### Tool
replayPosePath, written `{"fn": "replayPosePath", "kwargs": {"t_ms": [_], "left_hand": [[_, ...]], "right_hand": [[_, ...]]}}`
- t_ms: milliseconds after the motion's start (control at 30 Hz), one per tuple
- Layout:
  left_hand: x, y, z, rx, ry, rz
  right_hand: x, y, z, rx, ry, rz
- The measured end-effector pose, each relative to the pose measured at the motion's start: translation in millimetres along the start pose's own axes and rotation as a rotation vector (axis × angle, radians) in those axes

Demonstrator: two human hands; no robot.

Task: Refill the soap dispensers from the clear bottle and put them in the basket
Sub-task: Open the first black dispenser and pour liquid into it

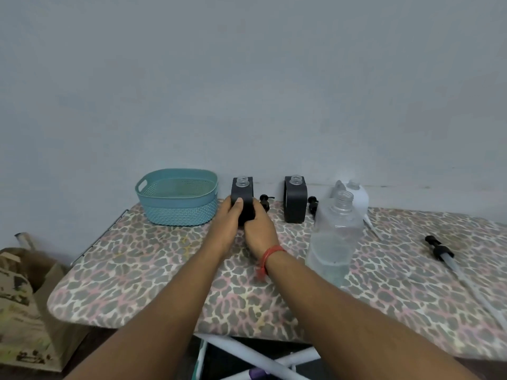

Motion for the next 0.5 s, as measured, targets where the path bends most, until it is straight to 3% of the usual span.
{"fn": "replayPosePath", "kwargs": {"t_ms": [500], "left_hand": [[16, -35, -138, 0.033, 0.058, 0.067]], "right_hand": [[-36, 2, -138, -0.146, 0.009, -0.092]]}}
Point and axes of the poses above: each hand's wrist, its own z-axis towards the middle knuckle, its own x-axis out of the palm, y = z × x, the point moved 7 cm from there along z, towards the middle knuckle, and after that the axes turned 5 degrees about x, right-handed, at the moved point
